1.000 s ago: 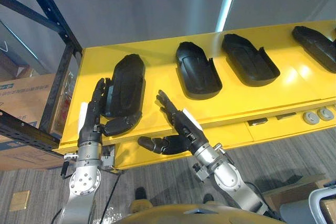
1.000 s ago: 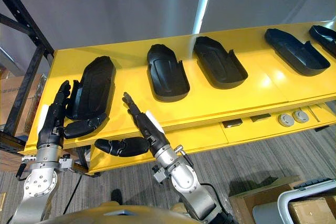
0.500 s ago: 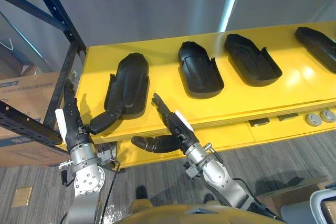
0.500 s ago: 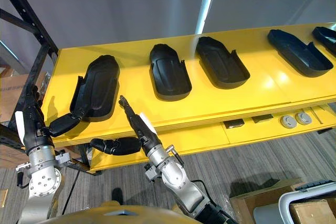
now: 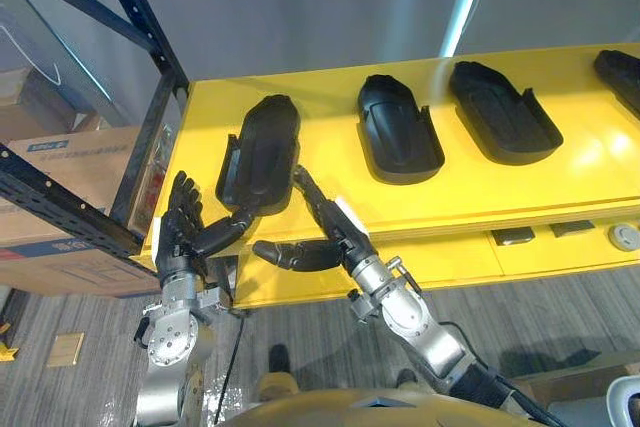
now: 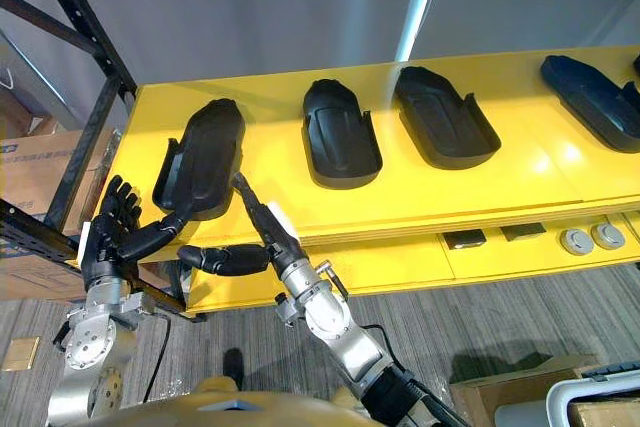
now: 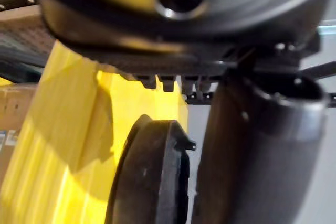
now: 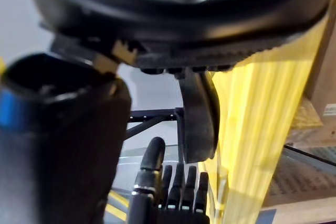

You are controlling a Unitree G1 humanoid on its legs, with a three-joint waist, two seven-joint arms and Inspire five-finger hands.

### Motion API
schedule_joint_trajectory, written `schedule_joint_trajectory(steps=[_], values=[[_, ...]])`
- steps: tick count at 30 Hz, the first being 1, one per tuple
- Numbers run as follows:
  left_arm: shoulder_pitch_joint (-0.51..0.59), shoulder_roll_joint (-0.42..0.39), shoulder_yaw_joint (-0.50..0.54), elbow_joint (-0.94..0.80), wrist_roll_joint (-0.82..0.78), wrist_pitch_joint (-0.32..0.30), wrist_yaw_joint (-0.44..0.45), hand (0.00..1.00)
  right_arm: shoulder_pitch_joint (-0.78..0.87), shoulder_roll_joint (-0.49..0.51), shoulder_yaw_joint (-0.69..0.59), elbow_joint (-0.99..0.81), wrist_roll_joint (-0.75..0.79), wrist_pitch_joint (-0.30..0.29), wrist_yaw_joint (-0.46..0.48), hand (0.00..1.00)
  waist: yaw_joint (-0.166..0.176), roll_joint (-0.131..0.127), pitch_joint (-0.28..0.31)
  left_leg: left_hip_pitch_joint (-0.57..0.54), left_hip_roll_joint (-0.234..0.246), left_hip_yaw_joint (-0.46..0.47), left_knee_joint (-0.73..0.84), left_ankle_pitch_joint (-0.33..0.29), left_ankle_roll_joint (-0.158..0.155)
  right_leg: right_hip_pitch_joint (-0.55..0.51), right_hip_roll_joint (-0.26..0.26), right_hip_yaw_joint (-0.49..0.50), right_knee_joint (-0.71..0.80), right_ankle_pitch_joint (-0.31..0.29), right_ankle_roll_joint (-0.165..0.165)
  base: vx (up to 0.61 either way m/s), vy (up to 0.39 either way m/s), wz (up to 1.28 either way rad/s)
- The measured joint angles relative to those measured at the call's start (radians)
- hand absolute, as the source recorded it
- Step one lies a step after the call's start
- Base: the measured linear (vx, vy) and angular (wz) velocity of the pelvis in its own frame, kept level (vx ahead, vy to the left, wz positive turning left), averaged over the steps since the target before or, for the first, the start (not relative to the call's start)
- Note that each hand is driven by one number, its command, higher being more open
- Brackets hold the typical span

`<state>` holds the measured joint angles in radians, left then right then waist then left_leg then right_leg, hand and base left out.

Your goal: Walk over and take three plastic housings, then place them on the shelf

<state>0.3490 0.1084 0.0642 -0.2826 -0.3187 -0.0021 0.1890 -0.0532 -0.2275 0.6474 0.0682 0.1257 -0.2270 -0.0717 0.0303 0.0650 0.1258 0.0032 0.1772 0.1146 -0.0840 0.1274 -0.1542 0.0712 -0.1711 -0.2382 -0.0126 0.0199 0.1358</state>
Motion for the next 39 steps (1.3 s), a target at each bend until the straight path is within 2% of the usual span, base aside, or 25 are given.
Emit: schedule_joint_trajectory(steps=[7,13,21,39], values=[[0.0,0.009,0.002,0.051,-0.125,-0.049,-0.074,1.0,-0.003,0.002,-0.025,0.0,-0.001,0.008,0.021,1.0,0.018,0.002,0.001,0.002,-0.001,0.0,0.0,0.002,0.001,0.0,-0.001,0.0,0.002,0.002,0.004,0.0,0.0,0.0],[0.006,0.032,-0.002,0.086,-0.205,-0.083,-0.151,1.0,-0.004,0.01,-0.04,-0.005,-0.002,0.023,0.033,1.0,0.02,0.002,0.006,0.005,-0.001,0.002,0.0,0.002,0.001,0.001,-0.002,0.002,-0.002,0.003,0.006,0.0,0.0,0.0],[0.016,0.059,-0.024,0.087,-0.229,-0.085,-0.222,1.0,-0.033,0.01,-0.049,-0.025,-0.002,0.027,0.029,1.0,0.022,0.003,0.012,0.008,-0.004,0.006,0.001,0.001,0.0,0.004,-0.005,0.004,-0.006,0.007,0.012,0.0,0.0,0.0],[0.015,0.091,-0.087,0.085,-0.236,-0.082,-0.247,1.0,-0.051,0.041,-0.111,-0.053,-0.002,0.047,0.016,1.0,0.022,0.001,0.014,0.021,-0.016,0.023,0.001,0.0,0.003,0.006,-0.019,0.021,-0.008,0.012,0.02,0.0,0.0,-0.01]])
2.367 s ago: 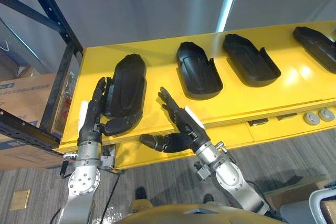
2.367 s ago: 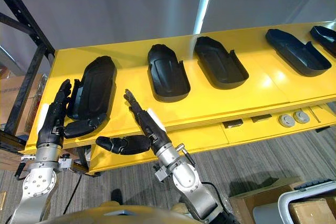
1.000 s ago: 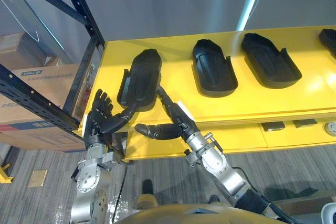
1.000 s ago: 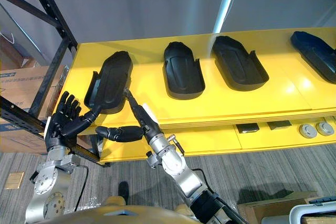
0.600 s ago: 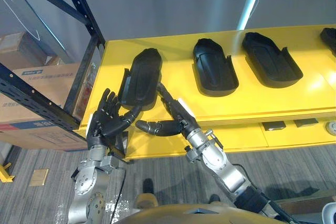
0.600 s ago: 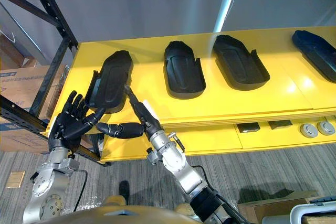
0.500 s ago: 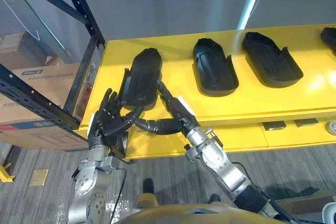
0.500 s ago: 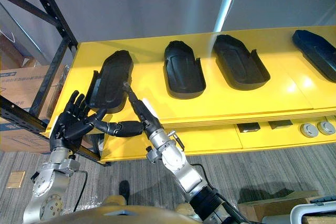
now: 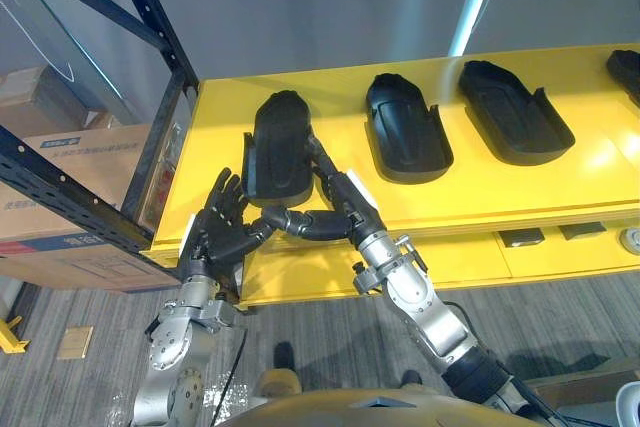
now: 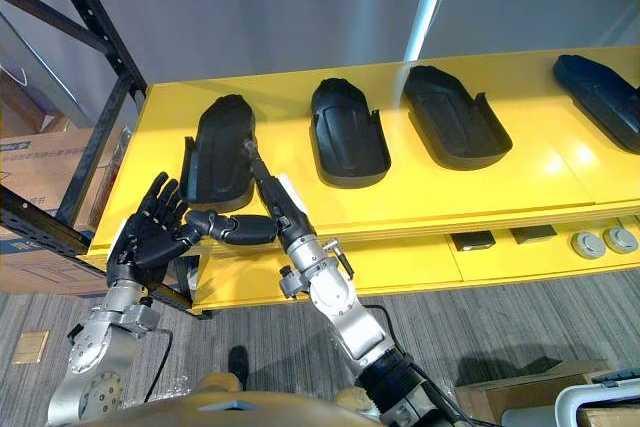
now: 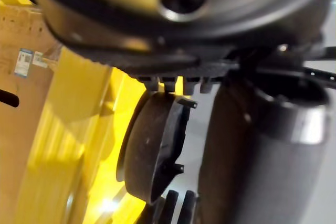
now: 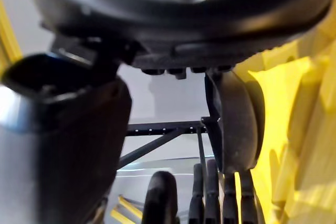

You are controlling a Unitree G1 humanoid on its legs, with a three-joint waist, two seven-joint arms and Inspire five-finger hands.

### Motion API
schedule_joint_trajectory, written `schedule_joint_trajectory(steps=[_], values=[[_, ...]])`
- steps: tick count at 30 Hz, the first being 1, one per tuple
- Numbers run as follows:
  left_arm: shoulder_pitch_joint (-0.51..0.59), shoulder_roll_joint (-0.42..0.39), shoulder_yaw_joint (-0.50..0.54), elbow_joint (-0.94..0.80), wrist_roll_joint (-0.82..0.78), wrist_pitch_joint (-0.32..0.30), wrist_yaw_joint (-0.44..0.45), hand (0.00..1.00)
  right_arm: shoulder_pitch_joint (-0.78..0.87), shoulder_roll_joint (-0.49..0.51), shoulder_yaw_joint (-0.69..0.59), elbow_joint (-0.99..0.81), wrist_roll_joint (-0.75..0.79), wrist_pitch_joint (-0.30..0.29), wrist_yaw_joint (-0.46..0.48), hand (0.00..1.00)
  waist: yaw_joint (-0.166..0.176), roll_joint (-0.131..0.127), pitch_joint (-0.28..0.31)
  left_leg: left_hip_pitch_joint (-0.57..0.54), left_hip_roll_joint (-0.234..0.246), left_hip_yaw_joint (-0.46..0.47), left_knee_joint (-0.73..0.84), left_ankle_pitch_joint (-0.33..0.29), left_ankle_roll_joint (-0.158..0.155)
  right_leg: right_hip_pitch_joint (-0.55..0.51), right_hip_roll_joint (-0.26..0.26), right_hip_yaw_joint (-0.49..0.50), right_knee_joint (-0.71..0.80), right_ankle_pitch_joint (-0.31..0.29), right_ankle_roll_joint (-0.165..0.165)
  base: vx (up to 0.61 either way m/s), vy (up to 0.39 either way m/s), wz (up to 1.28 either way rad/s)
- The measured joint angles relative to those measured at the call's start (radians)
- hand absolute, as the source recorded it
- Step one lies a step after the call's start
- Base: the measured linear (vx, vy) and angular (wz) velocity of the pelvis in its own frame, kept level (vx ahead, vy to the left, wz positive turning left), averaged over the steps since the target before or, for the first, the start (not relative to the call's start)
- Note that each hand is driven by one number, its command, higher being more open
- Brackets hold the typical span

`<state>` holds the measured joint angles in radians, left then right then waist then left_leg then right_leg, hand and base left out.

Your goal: Walk over and take three plastic housings, then place them on the shelf

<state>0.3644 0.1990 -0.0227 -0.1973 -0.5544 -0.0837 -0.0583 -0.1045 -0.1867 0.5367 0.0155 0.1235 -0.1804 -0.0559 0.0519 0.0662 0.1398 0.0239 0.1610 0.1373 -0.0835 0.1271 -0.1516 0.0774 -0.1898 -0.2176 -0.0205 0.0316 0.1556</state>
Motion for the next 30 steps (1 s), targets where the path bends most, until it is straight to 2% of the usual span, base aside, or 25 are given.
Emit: schedule_joint_trajectory(steps=[30], values=[[-0.005,-0.005,-0.034,0.0,0.012,0.007,-0.012,1.0,-0.098,0.0,-0.029,0.112,-0.003,0.001,0.003,1.0,-0.003,-0.008,0.003,0.011,-0.012,-0.005,0.0,0.005,0.006,0.014,-0.012,-0.004,0.003,0.001,0.002,0.0,0.0,0.0]])
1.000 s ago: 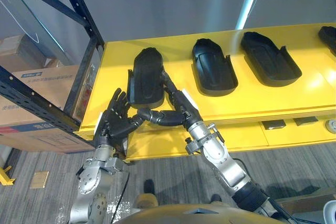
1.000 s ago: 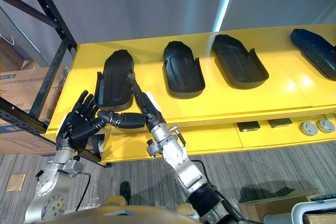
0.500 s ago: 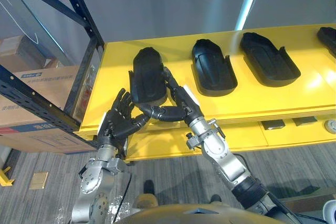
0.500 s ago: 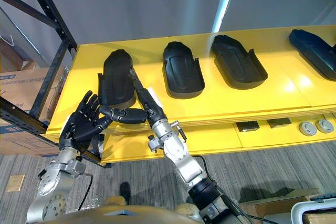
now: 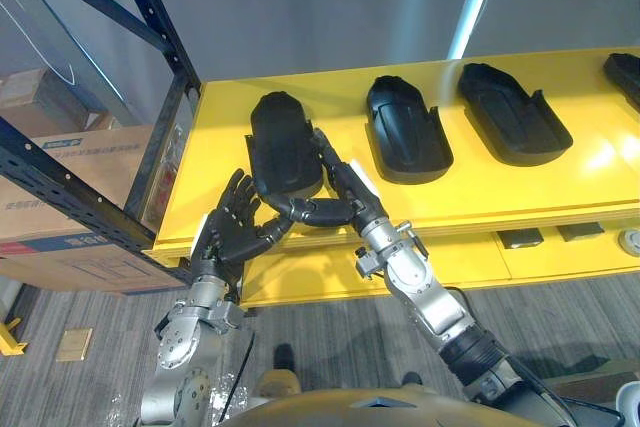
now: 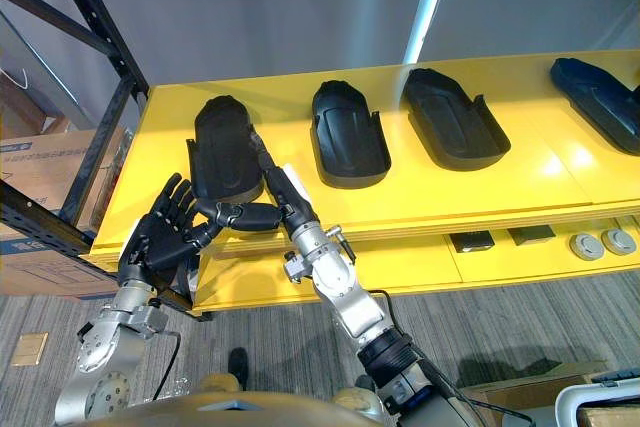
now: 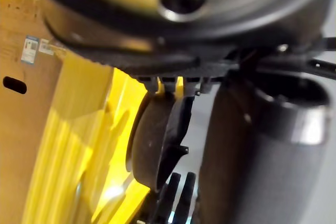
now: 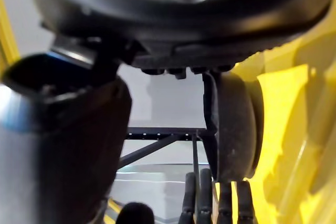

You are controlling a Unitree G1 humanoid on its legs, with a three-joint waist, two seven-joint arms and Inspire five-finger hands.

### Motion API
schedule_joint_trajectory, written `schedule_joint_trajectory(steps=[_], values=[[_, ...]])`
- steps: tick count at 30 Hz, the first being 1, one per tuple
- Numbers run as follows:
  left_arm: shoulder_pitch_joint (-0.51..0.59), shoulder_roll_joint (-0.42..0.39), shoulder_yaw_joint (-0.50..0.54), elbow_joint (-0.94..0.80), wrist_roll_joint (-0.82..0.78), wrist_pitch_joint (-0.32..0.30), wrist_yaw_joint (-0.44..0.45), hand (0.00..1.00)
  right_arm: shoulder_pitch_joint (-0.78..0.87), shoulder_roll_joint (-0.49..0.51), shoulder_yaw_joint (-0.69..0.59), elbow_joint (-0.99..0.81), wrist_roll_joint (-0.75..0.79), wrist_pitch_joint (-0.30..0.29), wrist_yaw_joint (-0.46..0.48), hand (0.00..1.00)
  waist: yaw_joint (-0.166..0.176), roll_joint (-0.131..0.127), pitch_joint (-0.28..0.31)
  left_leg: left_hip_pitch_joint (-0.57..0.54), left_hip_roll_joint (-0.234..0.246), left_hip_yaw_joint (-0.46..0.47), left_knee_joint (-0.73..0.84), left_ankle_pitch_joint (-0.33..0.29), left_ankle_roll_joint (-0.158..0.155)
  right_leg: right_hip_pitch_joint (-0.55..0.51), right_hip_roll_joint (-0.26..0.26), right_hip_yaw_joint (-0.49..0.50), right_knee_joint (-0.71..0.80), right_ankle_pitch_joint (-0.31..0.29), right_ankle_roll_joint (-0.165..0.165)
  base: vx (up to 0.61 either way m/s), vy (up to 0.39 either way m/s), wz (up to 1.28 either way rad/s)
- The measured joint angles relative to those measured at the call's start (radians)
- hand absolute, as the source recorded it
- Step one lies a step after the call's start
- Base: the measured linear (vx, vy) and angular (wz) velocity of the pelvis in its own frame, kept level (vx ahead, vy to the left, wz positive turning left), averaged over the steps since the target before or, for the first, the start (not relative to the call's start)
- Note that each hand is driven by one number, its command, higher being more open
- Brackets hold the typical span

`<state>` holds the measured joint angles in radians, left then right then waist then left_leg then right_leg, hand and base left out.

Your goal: Walk over and take three plastic housings, then place them on the shelf

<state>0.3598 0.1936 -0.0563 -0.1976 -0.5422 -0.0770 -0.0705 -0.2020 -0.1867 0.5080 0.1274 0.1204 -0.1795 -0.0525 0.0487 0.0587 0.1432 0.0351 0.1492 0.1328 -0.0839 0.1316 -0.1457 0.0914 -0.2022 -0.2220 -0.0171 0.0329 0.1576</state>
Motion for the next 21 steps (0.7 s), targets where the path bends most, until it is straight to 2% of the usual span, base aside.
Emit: schedule_joint_trajectory(steps=[15,21], values=[[-0.011,-0.034,0.024,-0.039,0.051,0.036,0.039,1.0,-0.001,0.011,-0.006,0.038,-0.037,0.0,0.005,1.0,-0.005,-0.007,0.004,0.003,0.001,0.002,0.0,0.001,0.001,0.0,0.0,0.002,0.003,-0.003,-0.005,0.0,0.0,0.0],[-0.015,-0.044,0.046,-0.046,0.085,0.039,0.062,1.0,-0.001,0.048,-0.005,0.073,-0.035,0.004,0.012,1.0,-0.021,-0.014,0.009,0.005,0.001,0.005,0.0,0.001,0.001,-0.001,0.0,0.005,0.01,-0.003,-0.006,0.0,0.0,0.0]])
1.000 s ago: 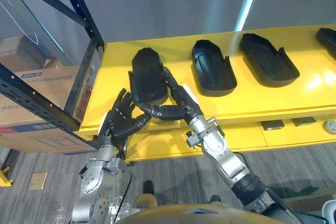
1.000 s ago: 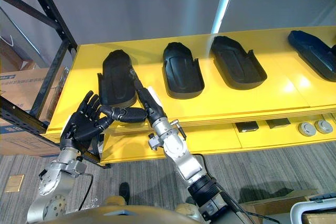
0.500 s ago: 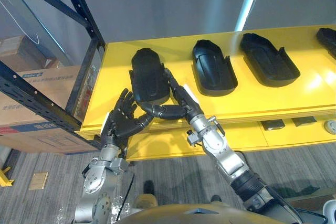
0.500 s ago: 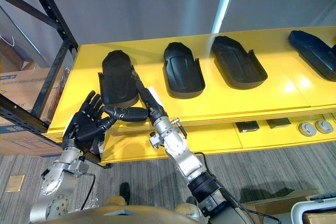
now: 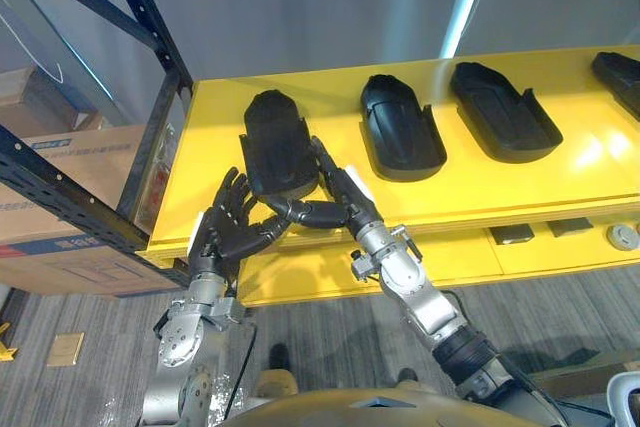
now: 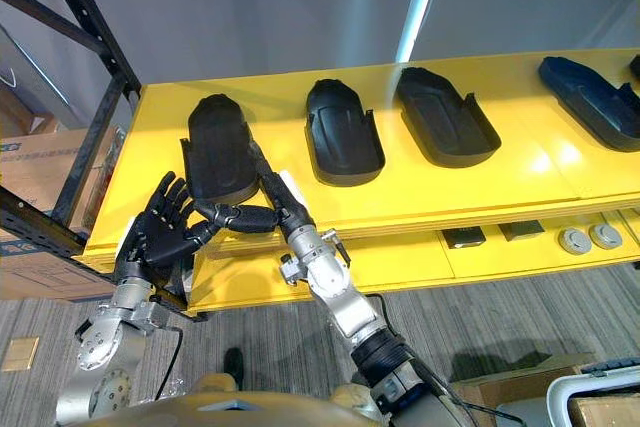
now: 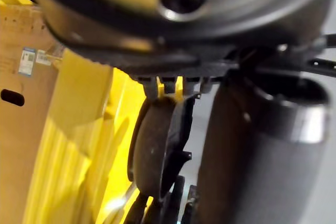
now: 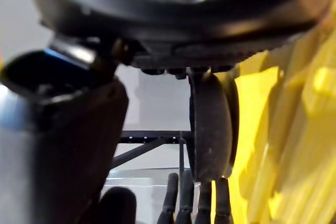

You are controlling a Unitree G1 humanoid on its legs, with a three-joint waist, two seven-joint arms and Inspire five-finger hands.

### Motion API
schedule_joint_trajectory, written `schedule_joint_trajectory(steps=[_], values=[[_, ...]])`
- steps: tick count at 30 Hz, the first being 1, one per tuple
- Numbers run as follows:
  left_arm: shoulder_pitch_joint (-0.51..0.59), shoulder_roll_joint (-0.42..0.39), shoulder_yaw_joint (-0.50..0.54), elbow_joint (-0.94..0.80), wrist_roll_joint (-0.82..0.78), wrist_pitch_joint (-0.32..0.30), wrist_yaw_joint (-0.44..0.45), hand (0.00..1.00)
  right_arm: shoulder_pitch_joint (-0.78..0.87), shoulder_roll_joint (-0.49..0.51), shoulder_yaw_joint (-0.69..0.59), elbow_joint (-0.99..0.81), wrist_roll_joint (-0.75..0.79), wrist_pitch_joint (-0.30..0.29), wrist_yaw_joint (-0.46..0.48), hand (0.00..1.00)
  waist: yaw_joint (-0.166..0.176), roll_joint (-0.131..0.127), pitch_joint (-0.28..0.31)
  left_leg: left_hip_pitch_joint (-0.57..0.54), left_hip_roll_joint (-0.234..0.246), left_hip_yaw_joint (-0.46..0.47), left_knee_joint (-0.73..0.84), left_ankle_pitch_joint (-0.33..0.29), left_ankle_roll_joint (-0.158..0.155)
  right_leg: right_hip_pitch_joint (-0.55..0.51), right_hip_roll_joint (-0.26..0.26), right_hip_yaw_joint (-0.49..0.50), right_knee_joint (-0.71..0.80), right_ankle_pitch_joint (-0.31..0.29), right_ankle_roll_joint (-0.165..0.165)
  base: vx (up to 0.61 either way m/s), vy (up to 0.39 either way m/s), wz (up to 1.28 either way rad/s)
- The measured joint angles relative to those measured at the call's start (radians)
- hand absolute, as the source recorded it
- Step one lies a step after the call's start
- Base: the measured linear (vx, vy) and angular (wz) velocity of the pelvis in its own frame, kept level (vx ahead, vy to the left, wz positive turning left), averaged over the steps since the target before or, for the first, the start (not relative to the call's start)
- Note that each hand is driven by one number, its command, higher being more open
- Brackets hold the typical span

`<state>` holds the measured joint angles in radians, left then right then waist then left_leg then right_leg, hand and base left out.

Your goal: Walk over and take three plastic housings, then place them on the shelf

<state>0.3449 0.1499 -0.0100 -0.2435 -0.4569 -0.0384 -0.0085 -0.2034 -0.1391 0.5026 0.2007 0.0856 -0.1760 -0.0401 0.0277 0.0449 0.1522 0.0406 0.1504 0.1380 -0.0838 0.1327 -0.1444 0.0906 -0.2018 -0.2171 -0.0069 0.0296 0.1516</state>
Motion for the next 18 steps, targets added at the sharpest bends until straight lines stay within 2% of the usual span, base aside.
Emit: schedule_joint_trajectory(steps=[4,18], values=[[-0.02,-0.026,0.018,-0.003,0.001,0.018,0.019,1.0,0.001,-0.001,0.0,0.001,0.001,0.004,0.024,1.0,-0.002,0.0,0.0,0.001,0.001,0.001,0.0,0.0,0.0,-0.002,0.0,0.002,0.004,0.0,0.0,0.0,0.0,0.0],[-0.068,-0.038,0.048,-0.003,0.041,0.045,0.033,1.0,0.001,0.0,0.018,0.007,0.002,0.014,0.043,1.0,-0.006,0.001,0.0,0.001,0.002,0.001,0.0,0.0,0.0,-0.002,0.002,0.001,0.006,-0.001,-0.002,0.0,0.0,0.0]])
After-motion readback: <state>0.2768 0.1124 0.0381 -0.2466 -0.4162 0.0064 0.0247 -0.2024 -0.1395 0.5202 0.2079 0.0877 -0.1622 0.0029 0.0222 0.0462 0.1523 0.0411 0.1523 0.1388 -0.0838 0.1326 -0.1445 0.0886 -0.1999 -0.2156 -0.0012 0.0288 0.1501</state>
